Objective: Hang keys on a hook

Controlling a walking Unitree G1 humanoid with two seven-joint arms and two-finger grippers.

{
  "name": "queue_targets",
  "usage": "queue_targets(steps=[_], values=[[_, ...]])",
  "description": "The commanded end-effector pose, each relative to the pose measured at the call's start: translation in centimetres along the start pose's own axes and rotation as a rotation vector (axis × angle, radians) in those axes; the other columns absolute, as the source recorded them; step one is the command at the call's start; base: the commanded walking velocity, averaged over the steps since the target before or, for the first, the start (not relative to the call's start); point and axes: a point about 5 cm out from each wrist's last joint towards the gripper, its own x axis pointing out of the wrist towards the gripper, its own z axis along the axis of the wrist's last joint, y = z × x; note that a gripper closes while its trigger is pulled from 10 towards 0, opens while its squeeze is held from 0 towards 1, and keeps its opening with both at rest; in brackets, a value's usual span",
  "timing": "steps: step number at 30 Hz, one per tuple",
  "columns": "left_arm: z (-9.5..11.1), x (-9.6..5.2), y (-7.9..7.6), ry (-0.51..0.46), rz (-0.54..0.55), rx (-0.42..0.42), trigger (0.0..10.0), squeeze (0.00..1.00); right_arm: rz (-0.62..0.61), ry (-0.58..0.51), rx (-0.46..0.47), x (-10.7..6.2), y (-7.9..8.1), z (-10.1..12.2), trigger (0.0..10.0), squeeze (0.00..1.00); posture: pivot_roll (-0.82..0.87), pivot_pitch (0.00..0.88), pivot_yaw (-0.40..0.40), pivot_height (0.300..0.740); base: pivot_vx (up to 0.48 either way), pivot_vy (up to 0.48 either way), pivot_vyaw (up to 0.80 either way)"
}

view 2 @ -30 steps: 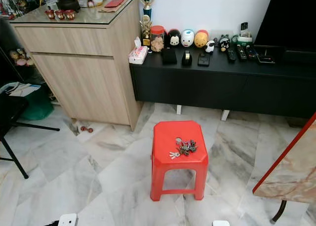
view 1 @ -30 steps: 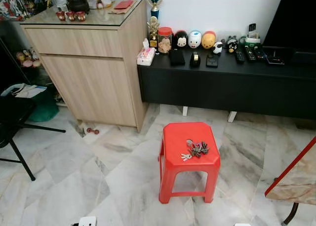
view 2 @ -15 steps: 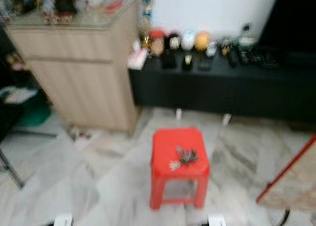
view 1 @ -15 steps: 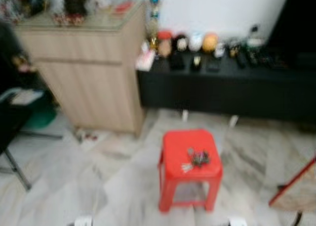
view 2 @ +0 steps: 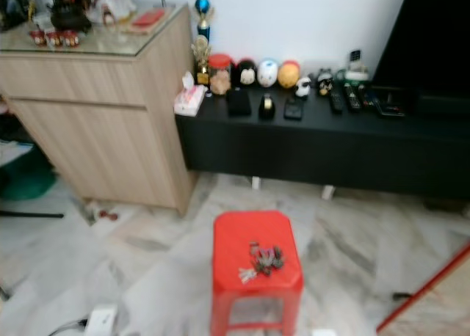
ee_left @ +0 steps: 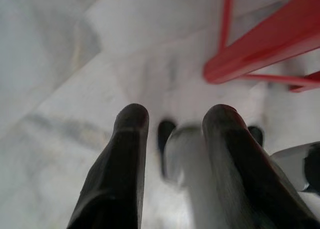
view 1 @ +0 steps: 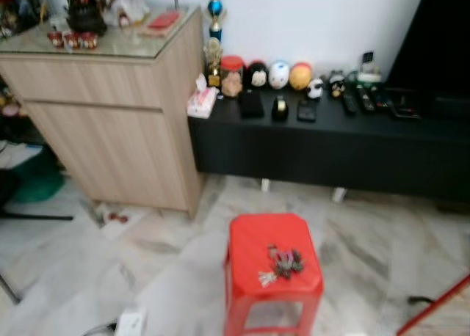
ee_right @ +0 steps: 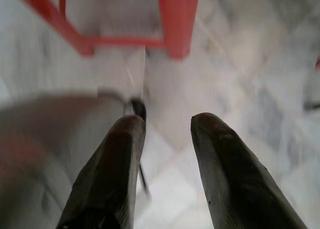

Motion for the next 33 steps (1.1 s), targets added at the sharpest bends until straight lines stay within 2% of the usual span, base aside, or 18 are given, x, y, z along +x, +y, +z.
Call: queue_targets(steps=[1, 10, 14, 19, 25, 28, 29, 30, 31, 32, 33], values=[[-0.6, -0.4, 1.4, 0.025, 0.042, 0.000, 10.0, 0.00, 0.031, -0.041, 0.016, 0.4, 1.1, 1.2, 10.0, 0.00, -0.05, 0.004, -0.005, 0.740, 0.000, 0.000, 0.00], [-0.4, -0.4, 1.6, 0.011, 0.043, -0.007, 10.0, 0.00, 0.027, -0.077, 0.043, 0.5, 1.3, 1.5, 10.0, 0.00, -0.05, 0.000, 0.002, 0.740, 0.000, 0.000, 0.00], [0.0, -0.4, 1.6, -0.029, 0.039, -0.005, 10.0, 0.00, 0.008, -0.105, 0.048, 0.5, 1.3, 1.7, 10.0, 0.00, -0.06, 0.000, 0.009, 0.740, 0.000, 0.000, 0.00], [1.0, -0.6, 1.8, -0.156, 0.086, -0.026, 10.0, 0.00, -0.025, -0.184, 0.053, 0.3, 1.1, 2.4, 10.0, 0.00, -0.07, 0.000, 0.011, 0.740, 0.000, 0.000, 0.00], [2.1, -0.8, 1.6, -0.285, 0.085, 0.025, 10.0, 0.00, -0.074, -0.326, 0.078, -0.1, 0.8, 3.4, 10.0, 0.00, -0.07, 0.000, 0.008, 0.740, 0.000, 0.000, 0.00], [2.5, -0.9, 1.5, -0.326, 0.077, 0.046, 10.0, 0.00, -0.093, -0.351, 0.069, -0.2, 0.6, 3.6, 10.0, 0.00, -0.07, 0.000, 0.006, 0.740, 0.000, 0.000, 0.00], [4.0, -0.9, 1.6, -0.383, 0.071, 0.063, 10.0, 0.00, -0.096, -0.359, 0.071, -0.3, 0.6, 3.6, 10.0, 0.00, -0.07, 0.000, 0.005, 0.740, 0.000, 0.000, 0.00], [8.9, -1.4, 2.0, -0.579, 0.078, 0.115, 10.0, 0.00, -0.089, -0.379, 0.080, -0.3, 0.6, 3.7, 10.0, 0.00, -0.07, 0.000, -0.001, 0.740, 0.000, 0.000, 0.00], [10.4, -1.8, 2.3, -0.639, 0.105, 0.125, 10.0, 0.00, -0.079, -0.483, 0.054, -0.1, 0.9, 7.4, 10.0, 0.00, -0.07, 0.000, -0.006, 0.740, 0.000, 0.000, 0.00], [11.0, -2.0, 2.4, -0.668, 0.124, 0.127, 10.0, 0.00, -0.073, -0.561, 0.034, -0.2, 1.3, 10.2, 10.0, 0.00, -0.06, 0.000, -0.010, 0.740, 0.000, 0.000, 0.00], [11.6, -2.4, 2.8, -0.712, 0.144, 0.120, 10.0, 0.00, -0.062, -0.694, 0.009, -0.8, 2.1, 14.7, 10.0, 0.00, -0.06, 0.000, -0.017, 0.740, 0.000, 0.000, 0.00]])
